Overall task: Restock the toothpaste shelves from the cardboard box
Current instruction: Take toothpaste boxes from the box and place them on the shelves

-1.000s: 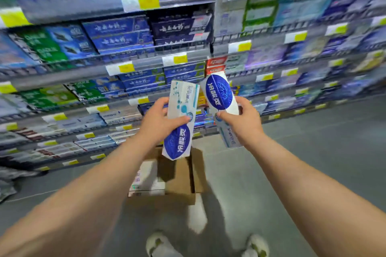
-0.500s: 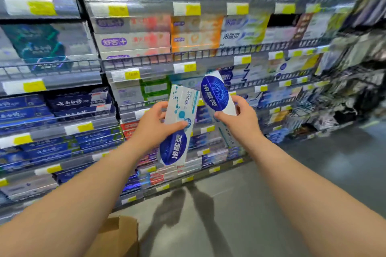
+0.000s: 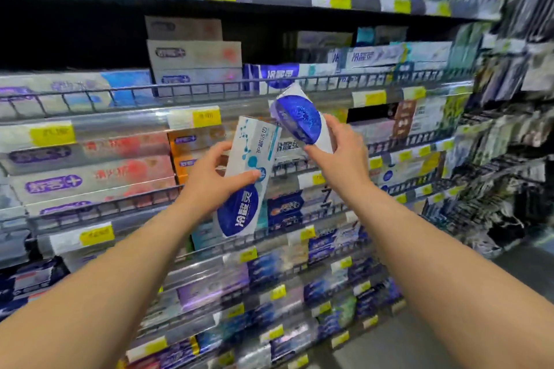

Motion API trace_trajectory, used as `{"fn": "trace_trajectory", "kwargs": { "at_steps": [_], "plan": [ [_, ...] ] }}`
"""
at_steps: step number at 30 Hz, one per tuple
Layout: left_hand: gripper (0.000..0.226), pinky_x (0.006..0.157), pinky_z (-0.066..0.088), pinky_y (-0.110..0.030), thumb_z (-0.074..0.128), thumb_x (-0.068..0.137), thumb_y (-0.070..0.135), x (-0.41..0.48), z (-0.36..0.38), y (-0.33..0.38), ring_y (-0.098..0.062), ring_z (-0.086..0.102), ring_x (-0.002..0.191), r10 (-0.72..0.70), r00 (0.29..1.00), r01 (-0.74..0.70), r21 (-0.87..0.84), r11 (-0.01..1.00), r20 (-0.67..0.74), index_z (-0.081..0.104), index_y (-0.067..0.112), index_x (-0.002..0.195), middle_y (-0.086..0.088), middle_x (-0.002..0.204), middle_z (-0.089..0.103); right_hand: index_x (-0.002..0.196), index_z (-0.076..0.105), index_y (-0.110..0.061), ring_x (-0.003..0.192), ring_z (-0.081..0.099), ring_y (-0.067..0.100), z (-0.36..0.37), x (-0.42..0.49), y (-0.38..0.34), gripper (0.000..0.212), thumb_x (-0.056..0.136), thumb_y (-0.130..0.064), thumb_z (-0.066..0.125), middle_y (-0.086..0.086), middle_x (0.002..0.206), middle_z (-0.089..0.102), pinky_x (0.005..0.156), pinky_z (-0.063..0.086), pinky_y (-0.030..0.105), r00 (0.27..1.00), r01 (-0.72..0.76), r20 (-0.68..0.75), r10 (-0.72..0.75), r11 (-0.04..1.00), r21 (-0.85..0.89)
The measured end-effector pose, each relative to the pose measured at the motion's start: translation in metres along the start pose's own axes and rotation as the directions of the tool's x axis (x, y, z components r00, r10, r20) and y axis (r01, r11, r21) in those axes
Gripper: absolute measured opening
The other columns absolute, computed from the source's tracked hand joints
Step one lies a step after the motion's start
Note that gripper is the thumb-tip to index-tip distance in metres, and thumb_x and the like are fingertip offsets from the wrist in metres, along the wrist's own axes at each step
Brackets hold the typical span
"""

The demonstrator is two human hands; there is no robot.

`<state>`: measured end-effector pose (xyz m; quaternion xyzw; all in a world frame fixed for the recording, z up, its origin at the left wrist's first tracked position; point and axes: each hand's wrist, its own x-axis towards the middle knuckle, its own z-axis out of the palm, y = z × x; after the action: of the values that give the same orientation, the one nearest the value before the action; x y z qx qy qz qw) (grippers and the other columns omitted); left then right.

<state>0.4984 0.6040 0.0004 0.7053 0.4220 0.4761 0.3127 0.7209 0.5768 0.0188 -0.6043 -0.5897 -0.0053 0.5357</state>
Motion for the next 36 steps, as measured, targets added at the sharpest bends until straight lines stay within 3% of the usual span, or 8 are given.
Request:
{"fn": "trace_trajectory", "kwargs": {
  "at_steps": [4, 8, 12, 17, 23, 27, 31, 36],
  "plan": [
    [0.056, 0.075, 0.055, -0.031, 0.082, 0.069, 0.028, 0.037, 0.016, 0.01, -0.007, 0.062, 0.093, 0.051, 0.992, -0.049, 0.026, 0.998, -0.114, 0.055, 0.032, 0.117, 0.013, 0.104, 0.065, 0.128, 0.048, -0.036, 0.103, 0.047, 0.026, 0.004, 0.06, 0.021, 0.051, 0.079, -0.034, 0.063, 0.0, 0.11, 0.058, 0.082, 0.03, 0.035, 0.982, 0.136, -0.099, -0.162, 0.965, -0.226],
    [0.052, 0.077, 0.057, -0.034, 0.08, 0.072, 0.028, 0.063, 0.032, 0.017, -0.009, 0.062, 0.097, 0.08, 0.972, -0.069, 0.054, 0.996, -0.222, 0.055, 0.033, 0.117, 0.012, 0.107, 0.064, 0.133, 0.046, -0.032, 0.107, 0.041, 0.026, 0.01, 0.112, 0.034, 0.057, 0.079, -0.026, 0.063, 0.006, 0.115, 0.048, 0.085, 0.021, 0.031, 0.935, 0.274, -0.155, -0.319, 0.928, -0.253],
    [0.047, 0.073, 0.055, -0.028, 0.079, 0.073, 0.027, 0.073, 0.052, 0.029, -0.008, 0.062, 0.096, 0.08, 0.926, -0.052, 0.084, 0.995, -0.369, 0.052, 0.043, 0.108, 0.014, 0.104, 0.063, 0.131, 0.05, -0.027, 0.104, 0.039, 0.028, 0.012, 0.155, 0.035, 0.061, 0.073, -0.011, 0.063, 0.012, 0.112, 0.05, 0.094, 0.02, 0.038, 0.829, 0.475, -0.175, -0.532, 0.833, -0.283],
    [0.048, 0.075, 0.055, -0.032, 0.079, 0.074, 0.025, 0.078, 0.07, 0.048, -0.003, 0.061, 0.092, 0.094, 0.856, -0.017, 0.155, 0.988, -0.509, 0.052, 0.038, 0.112, 0.018, 0.102, 0.062, 0.13, 0.054, -0.02, 0.102, 0.035, 0.027, 0.017, 0.206, 0.035, 0.071, 0.063, 0.001, 0.063, 0.013, 0.11, 0.055, 0.103, 0.019, 0.044, 0.705, 0.637, -0.169, -0.689, 0.719, -0.277],
    [0.049, 0.079, 0.057, -0.043, 0.08, 0.073, 0.027, 0.081, 0.081, 0.052, -0.01, 0.063, 0.097, 0.099, 0.818, 0.031, 0.215, 0.976, -0.566, 0.054, 0.042, 0.112, 0.016, 0.106, 0.064, 0.119, 0.059, -0.019, 0.112, 0.047, 0.037, 0.026, 0.228, 0.043, 0.051, 0.071, -0.007, 0.071, 0.013, 0.123, 0.058, 0.104, 0.018, 0.046, 0.691, 0.661, -0.085, -0.718, 0.675, -0.328],
    [0.052, 0.077, 0.057, -0.04, 0.08, 0.073, 0.027, 0.087, 0.083, 0.055, -0.008, 0.063, 0.094, 0.118, 0.81, 0.032, 0.243, 0.969, -0.575, 0.053, 0.039, 0.115, 0.018, 0.104, 0.064, 0.129, 0.055, -0.021, 0.111, 0.031, 0.034, 0.023, 0.227, 0.036, 0.063, 0.07, -0.004, 0.07, 0.02, 0.126, 0.05, 0.097, 0.016, 0.045, 0.727, 0.616, -0.099, -0.679, 0.709, -0.342],
    [0.05, 0.078, 0.057, -0.042, 0.081, 0.071, 0.031, 0.089, 0.078, 0.056, -0.01, 0.063, 0.096, 0.118, 0.814, 0.041, 0.26, 0.965, -0.568, 0.052, 0.049, 0.107, 0.017, 0.106, 0.064, 0.144, 0.035, -0.027, 0.121, 0.041, 0.043, 0.028, 0.213, 0.04, 0.076, 0.075, -0.014, 0.064, 0.019, 0.134, 0.047, 0.097, 0.015, 0.051, 0.731, 0.604, 0.005, -0.683, 0.644, -0.469],
    [0.052, 0.074, 0.058, -0.045, 0.078, 0.068, 0.044, 0.087, 0.069, 0.06, -0.013, 0.064, 0.097, 0.096, 0.843, 0.049, 0.253, 0.966, -0.529, 0.052, 0.051, 0.111, 0.014, 0.108, 0.064, 0.148, 0.0, -0.04, 0.143, 0.002, 0.036, 0.03, 0.21, 0.038, 0.057, 0.098, -0.046, 0.027, 0.008, 0.158, 0.007, 0.103, 0.011, 0.067, 0.808, 0.571, 0.146, -0.571, 0.699, -0.431]
  ]
}}
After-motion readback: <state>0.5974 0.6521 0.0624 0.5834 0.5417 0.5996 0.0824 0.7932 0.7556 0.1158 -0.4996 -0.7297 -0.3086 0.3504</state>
